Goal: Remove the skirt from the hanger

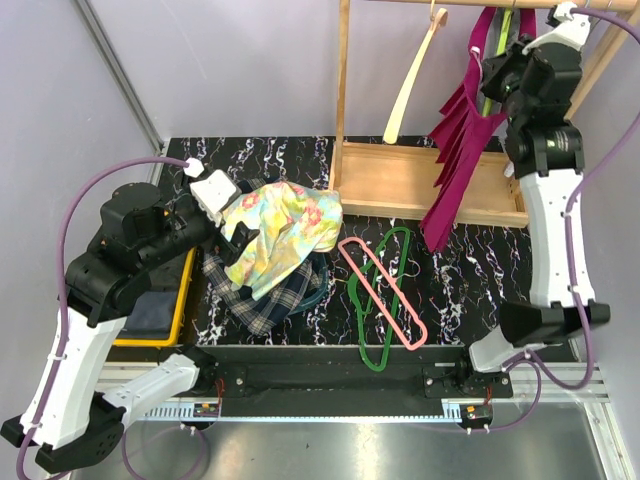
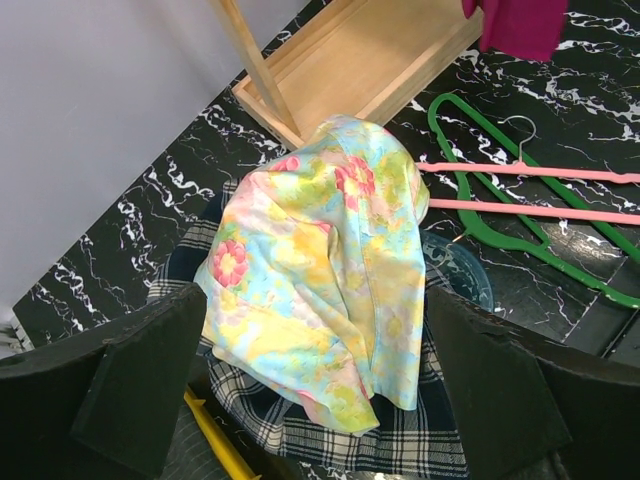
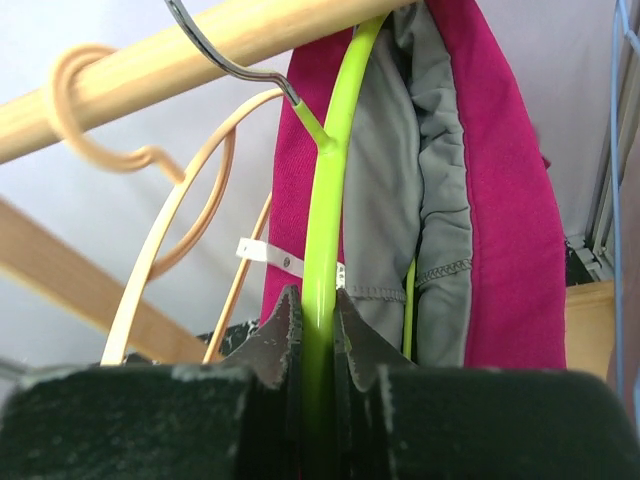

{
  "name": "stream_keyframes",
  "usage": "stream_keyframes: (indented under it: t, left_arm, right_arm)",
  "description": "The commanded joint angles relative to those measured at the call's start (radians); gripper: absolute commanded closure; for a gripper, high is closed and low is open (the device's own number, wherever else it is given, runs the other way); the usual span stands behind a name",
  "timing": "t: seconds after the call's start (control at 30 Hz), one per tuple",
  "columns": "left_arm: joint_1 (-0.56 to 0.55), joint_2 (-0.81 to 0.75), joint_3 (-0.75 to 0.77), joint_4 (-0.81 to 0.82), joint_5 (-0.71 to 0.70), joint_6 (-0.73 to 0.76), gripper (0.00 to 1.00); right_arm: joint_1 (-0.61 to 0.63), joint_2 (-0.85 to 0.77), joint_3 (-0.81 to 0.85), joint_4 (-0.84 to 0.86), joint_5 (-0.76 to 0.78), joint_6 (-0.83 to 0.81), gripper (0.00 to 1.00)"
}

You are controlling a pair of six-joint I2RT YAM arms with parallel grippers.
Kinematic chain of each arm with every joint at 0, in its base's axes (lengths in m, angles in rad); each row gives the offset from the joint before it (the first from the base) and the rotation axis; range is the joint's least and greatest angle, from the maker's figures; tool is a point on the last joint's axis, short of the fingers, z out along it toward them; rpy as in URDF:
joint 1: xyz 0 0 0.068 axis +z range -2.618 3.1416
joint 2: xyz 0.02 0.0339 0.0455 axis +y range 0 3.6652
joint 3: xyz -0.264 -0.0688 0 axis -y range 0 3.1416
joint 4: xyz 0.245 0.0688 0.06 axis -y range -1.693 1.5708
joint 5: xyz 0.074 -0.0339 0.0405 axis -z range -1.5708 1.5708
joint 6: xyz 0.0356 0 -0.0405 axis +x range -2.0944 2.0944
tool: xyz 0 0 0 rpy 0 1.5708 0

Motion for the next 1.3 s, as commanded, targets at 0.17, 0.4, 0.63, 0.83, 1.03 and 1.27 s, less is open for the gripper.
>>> stream_keyframes:
  t: [0.17,0.4,0.63,0.83,1.03,1.27]
  left_arm:
    - [0.005,-0.006,0.016,0.052,0.046,-0.024,0.01]
    - [0.005,0.000,0.066,0.051,0.084,-0.047,0.01]
    - [0.005,0.083,0.207,0.098,0.191,-0.136,0.01]
    - [0.005,0.140,0.277,0.124,0.234,-0.176,0.01]
    - [0.005,0.143,0.283,0.127,0.254,-0.195,0.01]
    - [0.005,0.154,0.270,0.146,0.331,-0.187,0.01]
  right_arm:
    - [0.002,-0.104,0.108,0.195,-0.066,-0.060,1.00]
    - [0.003,-0.154,0.156,-0.063,-0.259,0.059,1.00]
    - [0.003,-0.476,-0.251,-0.155,-0.434,0.147,1.00]
    - [0.022,-0.617,-0.468,-0.247,-0.539,0.178,1.00]
    - [0.130,-0.592,-0.319,-0.382,-0.777,0.089,1.00]
    - [0.184,-0.585,-0.171,-0.229,-1.159,0.156,1.00]
